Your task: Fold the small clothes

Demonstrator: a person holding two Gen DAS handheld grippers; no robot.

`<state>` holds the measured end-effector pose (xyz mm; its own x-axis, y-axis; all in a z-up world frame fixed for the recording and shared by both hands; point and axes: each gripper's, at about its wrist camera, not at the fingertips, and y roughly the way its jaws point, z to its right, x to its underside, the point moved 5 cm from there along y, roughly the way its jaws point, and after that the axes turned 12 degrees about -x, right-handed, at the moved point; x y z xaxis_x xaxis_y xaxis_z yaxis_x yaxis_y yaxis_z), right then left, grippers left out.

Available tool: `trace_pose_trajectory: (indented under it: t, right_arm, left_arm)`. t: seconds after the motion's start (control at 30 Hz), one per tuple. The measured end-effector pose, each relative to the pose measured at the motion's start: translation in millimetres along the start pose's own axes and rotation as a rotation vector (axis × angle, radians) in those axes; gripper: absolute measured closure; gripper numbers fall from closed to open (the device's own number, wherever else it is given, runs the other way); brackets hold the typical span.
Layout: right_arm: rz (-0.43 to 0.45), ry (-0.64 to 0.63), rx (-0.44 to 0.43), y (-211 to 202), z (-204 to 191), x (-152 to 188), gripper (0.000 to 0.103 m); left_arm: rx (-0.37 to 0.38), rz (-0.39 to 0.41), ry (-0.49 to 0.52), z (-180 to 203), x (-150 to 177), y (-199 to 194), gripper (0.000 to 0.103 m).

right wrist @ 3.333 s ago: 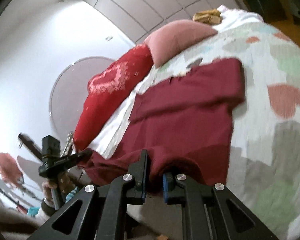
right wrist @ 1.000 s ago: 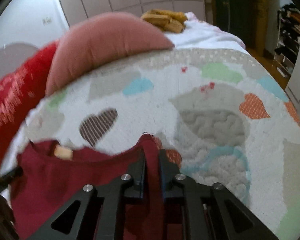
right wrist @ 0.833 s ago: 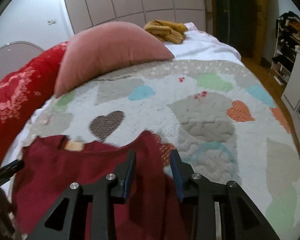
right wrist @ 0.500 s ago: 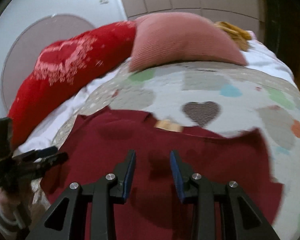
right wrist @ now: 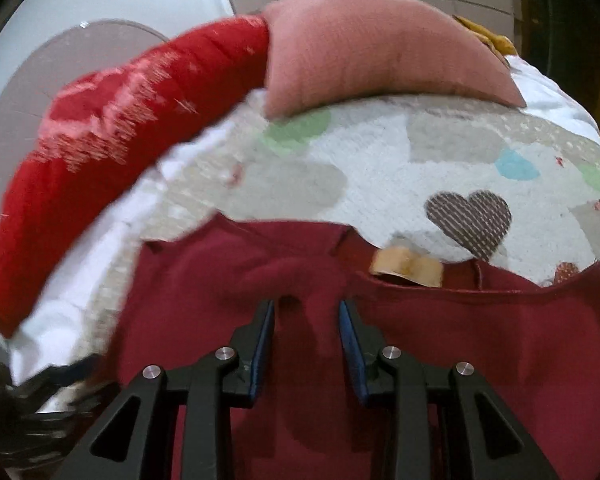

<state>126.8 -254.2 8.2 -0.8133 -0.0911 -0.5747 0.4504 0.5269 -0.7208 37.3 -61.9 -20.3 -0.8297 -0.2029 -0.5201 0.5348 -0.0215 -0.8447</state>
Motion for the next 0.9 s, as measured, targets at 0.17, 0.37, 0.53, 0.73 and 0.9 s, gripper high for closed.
trace_pose_trajectory:
  t: [0.17, 0.37, 0.53, 0.73, 0.9]
  right_arm:
    - [-0.028, -0.009, -0.129, 12, -46, -7, 0.071]
    - [-0.103, 0.023, -0.125, 61, -77, -25, 0.071]
    - [-0.147, 0.131, -0.137, 94, -61, -30, 0.071]
    - [-0.099, 0.064, -0.113, 88, -67, -37, 0.097]
    - [-0.083, 0.036, -0.160, 95, -79, -43, 0.102]
  left_arm:
    - [0.005, 0.002, -0.004, 0, 1, -1, 0.032]
    - [0.020, 0.001, -0.005, -1, 1, -1, 0.032]
    - [0.023, 0.004, 0.007, 0, 1, 0, 0.032]
    - [0.033, 0.001, 0.005, -2, -1, 1, 0.032]
    - [0.022, 0.003, 0.005, -1, -3, 3, 0.032]
